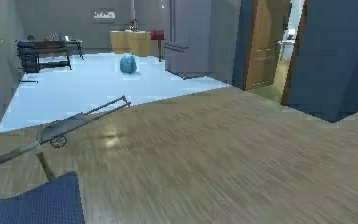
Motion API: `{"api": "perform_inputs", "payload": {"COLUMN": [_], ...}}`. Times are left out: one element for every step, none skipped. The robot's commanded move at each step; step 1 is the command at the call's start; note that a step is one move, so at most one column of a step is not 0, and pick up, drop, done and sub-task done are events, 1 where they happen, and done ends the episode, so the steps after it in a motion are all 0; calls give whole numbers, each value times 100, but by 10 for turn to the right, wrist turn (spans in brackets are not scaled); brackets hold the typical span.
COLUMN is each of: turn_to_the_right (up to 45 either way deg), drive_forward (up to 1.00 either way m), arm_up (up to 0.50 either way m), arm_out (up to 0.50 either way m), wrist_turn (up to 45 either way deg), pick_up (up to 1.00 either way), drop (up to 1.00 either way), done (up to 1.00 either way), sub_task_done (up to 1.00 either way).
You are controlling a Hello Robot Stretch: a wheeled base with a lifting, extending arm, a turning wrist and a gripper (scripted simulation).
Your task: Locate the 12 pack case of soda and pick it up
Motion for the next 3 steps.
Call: {"api": "perform_inputs", "payload": {"turn_to_the_right": [120,0,-150], "drive_forward": [0,65,0], "arm_up": [0,0,0], "arm_out": [0,0,0], "wrist_turn": [0,0,0], "pick_up": [0,0,0], "drop": [0,0,0], "done": [0,0,0], "sub_task_done": [0,0,0]}}
